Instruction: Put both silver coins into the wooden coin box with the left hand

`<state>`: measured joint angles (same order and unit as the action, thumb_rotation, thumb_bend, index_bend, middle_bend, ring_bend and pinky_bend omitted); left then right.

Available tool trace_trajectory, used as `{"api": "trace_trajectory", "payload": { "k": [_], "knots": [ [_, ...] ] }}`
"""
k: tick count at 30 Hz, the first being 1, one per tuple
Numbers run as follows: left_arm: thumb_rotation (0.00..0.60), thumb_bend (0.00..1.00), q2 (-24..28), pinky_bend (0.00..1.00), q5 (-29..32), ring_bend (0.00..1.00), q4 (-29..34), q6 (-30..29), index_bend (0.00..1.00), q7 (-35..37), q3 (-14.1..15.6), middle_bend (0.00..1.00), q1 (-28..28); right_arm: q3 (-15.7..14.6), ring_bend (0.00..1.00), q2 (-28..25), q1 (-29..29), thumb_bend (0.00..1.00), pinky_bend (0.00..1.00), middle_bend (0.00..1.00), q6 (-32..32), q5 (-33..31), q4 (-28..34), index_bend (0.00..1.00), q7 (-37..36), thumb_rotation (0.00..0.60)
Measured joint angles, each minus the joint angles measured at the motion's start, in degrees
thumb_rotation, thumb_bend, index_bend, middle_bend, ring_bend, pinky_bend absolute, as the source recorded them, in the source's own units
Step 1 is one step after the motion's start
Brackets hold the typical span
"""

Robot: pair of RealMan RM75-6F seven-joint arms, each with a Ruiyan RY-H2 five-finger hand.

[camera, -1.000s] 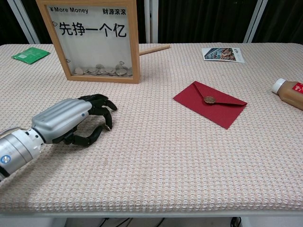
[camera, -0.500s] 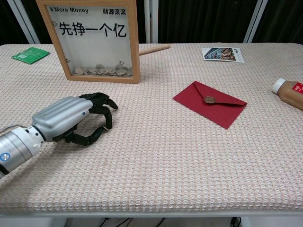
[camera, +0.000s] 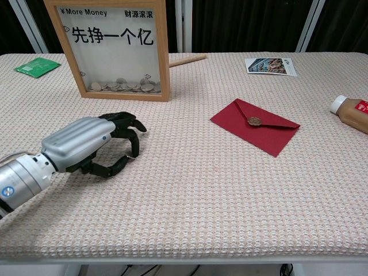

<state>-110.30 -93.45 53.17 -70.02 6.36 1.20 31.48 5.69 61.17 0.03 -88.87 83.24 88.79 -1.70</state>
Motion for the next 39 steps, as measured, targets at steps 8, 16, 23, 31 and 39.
{"api": "trace_trajectory", "payload": {
  "k": [8, 16, 23, 31, 39],
  "knots": [
    [0.600, 0.28, -0.2, 0.12, -0.1, 0.04, -0.2, -0.6, 0.18, 0.2, 0.0, 0.14, -0.1, -0.1, 0.00, 0.1, 0.1, 0.36, 0.00, 0.00, 0.4, -0.1, -0.2, 0.00, -0.3, 0.600],
    [0.600, 0.28, -0.8, 0.12, -0.2, 0.05, -0.8, -1.7, 0.28, 0.6, -0.2, 0.14, -0.2, -0.1, 0.00, 0.0, 0.0, 0.36, 0.00, 0.00, 0.3, 0.0, -0.2, 0.00, -0.5, 0.600],
    [0.600, 0.28, -1.8, 0.12, -0.1, 0.05, -2.3, -1.9, 0.37, 1.4, -0.5, 0.15, 0.0, -0.1, 0.00, -0.1, 0.0, 0.36, 0.00, 0.00, 0.4, -0.1, -0.4, 0.00, -0.6, 0.600],
    [0.600, 0.29, -2.0, 0.12, 0.2, 0.05, -2.8, -2.3, 0.43, 1.2, -1.0, 0.16, 0.0, 0.0, 0.00, -0.1, 0.1, 0.36, 0.00, 0.00, 0.7, -0.2, -0.5, 0.00, -0.7, 0.600],
    [0.600, 0.32, -1.5, 0.12, 0.6, 0.05, -2.2, -2.2, 0.48, 0.8, -1.2, 0.17, 0.0, -0.1, 0.00, -0.1, 0.2, 0.36, 0.00, 0.00, 0.9, -0.2, -0.3, 0.00, -0.4, 0.600]
  ]
}}
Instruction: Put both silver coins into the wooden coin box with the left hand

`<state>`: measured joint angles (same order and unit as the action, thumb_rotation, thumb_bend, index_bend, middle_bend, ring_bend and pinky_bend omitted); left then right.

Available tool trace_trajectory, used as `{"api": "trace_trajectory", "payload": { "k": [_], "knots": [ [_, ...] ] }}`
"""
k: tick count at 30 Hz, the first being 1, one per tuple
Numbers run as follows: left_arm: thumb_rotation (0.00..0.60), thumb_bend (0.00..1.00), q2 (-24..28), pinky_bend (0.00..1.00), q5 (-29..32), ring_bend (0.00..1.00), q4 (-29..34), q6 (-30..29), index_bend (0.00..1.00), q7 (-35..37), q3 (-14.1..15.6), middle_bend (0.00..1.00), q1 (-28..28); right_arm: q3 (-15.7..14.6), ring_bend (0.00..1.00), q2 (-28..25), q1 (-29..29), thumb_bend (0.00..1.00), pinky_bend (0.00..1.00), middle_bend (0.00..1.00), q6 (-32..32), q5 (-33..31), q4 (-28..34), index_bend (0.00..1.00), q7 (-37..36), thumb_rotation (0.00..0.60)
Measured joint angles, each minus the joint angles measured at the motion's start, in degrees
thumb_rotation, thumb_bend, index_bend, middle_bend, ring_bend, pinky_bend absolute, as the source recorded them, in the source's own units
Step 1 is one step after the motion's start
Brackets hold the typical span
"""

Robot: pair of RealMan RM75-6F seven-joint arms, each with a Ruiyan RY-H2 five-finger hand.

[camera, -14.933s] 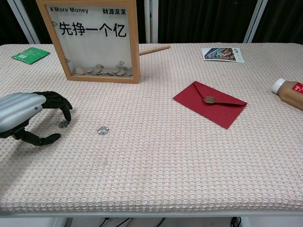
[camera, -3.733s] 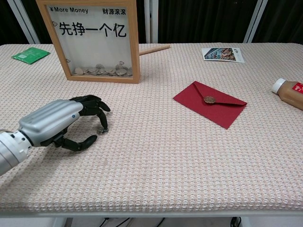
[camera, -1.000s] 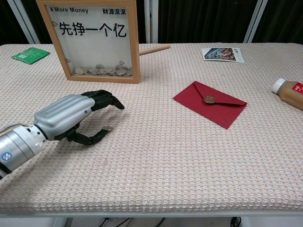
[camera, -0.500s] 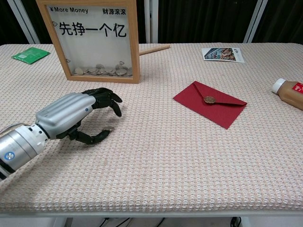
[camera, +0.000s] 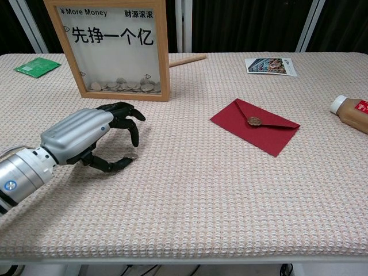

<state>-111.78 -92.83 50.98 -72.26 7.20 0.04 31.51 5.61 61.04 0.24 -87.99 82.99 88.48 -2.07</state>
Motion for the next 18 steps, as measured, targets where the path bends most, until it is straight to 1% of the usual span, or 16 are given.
{"api": "trace_trajectory", "payload": {
  "k": [9, 18],
  "knots": [
    [0.600, 0.37, 0.8, 0.12, 0.1, 0.05, 1.4, 0.2, 0.51, 0.1, 0.0, 0.17, 0.1, -0.1, 0.00, 0.2, 0.1, 0.36, 0.00, 0.00, 0.3, -0.2, -0.1, 0.00, 0.1, 0.600],
    [0.600, 0.41, 1.0, 0.12, 0.2, 0.05, 2.1, 0.5, 0.53, -0.1, 0.1, 0.18, 0.2, -0.1, 0.00, 0.2, -0.1, 0.36, 0.00, 0.00, 0.1, -0.3, -0.5, 0.00, -0.4, 0.600]
  ]
}}
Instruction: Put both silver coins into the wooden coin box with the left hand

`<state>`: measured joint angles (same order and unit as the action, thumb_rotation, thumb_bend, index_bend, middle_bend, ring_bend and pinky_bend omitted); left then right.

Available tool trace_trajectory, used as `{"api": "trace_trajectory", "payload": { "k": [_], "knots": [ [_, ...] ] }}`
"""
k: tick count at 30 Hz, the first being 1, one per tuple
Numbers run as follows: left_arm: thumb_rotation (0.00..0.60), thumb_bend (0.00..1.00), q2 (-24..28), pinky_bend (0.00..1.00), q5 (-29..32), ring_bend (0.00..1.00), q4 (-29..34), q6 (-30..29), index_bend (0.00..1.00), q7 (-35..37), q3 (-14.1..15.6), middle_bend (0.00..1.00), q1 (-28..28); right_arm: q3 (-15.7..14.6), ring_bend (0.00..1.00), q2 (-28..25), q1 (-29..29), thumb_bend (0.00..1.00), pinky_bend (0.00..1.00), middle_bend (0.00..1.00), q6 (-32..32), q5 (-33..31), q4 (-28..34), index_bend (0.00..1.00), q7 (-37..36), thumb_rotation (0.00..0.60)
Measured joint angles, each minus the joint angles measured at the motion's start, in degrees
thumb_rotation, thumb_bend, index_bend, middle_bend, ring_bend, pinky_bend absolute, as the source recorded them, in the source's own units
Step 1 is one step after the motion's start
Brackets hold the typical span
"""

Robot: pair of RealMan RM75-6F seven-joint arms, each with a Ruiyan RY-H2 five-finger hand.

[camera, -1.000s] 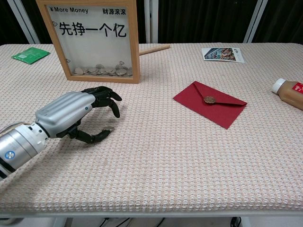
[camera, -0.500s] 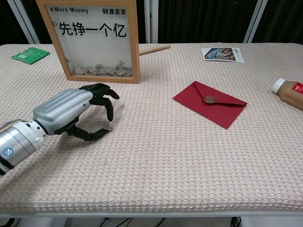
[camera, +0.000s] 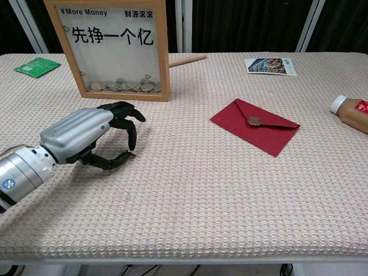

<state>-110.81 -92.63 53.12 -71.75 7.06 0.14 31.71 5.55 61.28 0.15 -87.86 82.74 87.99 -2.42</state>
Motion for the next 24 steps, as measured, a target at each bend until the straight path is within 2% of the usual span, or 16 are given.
{"api": "trace_trajectory", "payload": {
  "k": [16, 24],
  "knots": [
    [0.600, 0.49, 0.3, 0.12, 0.5, 0.06, 1.5, -0.3, 0.58, 0.4, -0.7, 0.19, 0.1, 0.1, 0.00, 0.1, 0.0, 0.36, 0.00, 0.00, 0.1, -0.2, -0.6, 0.00, -0.7, 0.600],
    [0.600, 0.49, 4.4, 0.12, 0.5, 0.06, 7.7, -3.5, 0.59, -1.3, -2.7, 0.21, -0.1, 0.1, 0.00, -0.1, 0.1, 0.36, 0.00, 0.00, -0.2, 0.5, 0.0, 0.00, -0.3, 0.600]
  ]
}}
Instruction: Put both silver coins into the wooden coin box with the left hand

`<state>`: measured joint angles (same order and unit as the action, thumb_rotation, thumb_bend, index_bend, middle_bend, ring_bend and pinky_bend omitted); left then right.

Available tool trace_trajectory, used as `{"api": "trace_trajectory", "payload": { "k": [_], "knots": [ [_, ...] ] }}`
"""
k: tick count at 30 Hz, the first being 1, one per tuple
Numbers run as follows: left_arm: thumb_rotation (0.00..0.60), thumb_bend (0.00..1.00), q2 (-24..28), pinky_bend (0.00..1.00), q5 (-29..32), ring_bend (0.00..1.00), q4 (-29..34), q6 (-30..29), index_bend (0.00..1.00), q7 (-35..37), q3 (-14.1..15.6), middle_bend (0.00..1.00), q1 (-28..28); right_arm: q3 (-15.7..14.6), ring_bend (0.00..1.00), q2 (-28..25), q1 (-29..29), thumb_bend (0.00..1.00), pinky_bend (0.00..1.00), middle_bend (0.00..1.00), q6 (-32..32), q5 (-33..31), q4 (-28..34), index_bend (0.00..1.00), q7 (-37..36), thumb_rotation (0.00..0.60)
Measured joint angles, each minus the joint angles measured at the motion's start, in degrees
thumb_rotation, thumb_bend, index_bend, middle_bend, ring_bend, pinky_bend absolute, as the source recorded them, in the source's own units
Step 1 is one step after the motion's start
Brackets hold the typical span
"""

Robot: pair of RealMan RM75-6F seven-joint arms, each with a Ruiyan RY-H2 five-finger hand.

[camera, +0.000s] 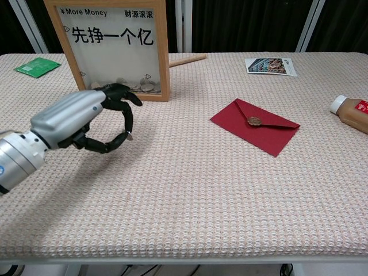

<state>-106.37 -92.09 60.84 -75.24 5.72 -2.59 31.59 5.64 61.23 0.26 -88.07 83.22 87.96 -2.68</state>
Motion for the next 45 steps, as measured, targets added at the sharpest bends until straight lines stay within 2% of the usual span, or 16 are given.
{"api": "trace_trajectory", "payload": {
  "k": [5, 12, 15, 20, 26, 30, 38, 45],
  "knots": [
    [0.600, 0.49, 5.8, 0.13, 0.8, 0.07, 7.0, -3.3, 0.61, -3.4, -3.7, 0.22, -0.2, 0.1, 0.00, 0.0, 0.2, 0.36, 0.00, 0.00, 0.0, 0.2, 0.2, 0.00, 0.1, 0.600],
    [0.600, 0.49, 16.3, 0.13, 3.4, 0.07, 19.7, -6.8, 0.62, -10.7, -11.3, 0.23, -0.3, 0.3, 0.00, 0.0, 0.6, 0.36, 0.00, 0.00, 0.1, 0.3, 0.6, 0.00, 0.7, 0.600],
    [0.600, 0.49, 20.2, 0.13, 5.4, 0.07, 23.8, -7.1, 0.62, -13.7, -15.2, 0.23, 0.3, 0.4, 0.00, -0.2, 0.7, 0.36, 0.00, 0.00, 0.1, 0.4, 1.1, 0.00, 1.2, 0.600],
    [0.600, 0.49, 23.5, 0.13, 9.8, 0.08, 27.0, -4.7, 0.62, -16.9, -20.0, 0.23, 2.8, 0.6, 0.00, -0.3, 0.9, 0.36, 0.00, 0.00, 0.2, 0.2, 1.8, 0.00, 2.0, 0.600],
    [0.600, 0.49, 23.2, 0.13, 17.9, 0.08, 26.8, 0.3, 0.62, -19.5, -24.1, 0.24, 7.2, 0.5, 0.00, 0.1, 1.2, 0.36, 0.00, 0.00, 0.4, 0.2, 2.2, 0.00, 2.7, 0.600],
    [0.600, 0.49, 20.5, 0.13, 22.1, 0.08, 23.4, 2.6, 0.62, -22.2, -25.6, 0.24, 10.9, 0.4, 0.00, 0.2, 1.1, 0.36, 0.00, 0.00, 0.6, -0.1, 1.8, 0.00, 2.5, 0.600],
    [0.600, 0.49, 14.9, 0.10, 27.7, 0.08, 16.3, 4.2, 0.62, -26.6, -26.5, 0.25, 15.8, 0.6, 0.00, 0.3, 1.1, 0.36, 0.00, 0.00, 1.0, -0.7, 0.8, 0.00, 1.5, 0.600],
    [0.600, 0.49, 12.4, 0.09, 31.2, 0.08, 15.4, 3.8, 0.63, -32.3, -25.7, 0.25, 17.5, 0.4, 0.00, 1.0, 1.5, 0.36, 0.00, 0.00, 1.8, -0.8, -0.4, 0.00, 0.7, 0.600]
  ]
}}
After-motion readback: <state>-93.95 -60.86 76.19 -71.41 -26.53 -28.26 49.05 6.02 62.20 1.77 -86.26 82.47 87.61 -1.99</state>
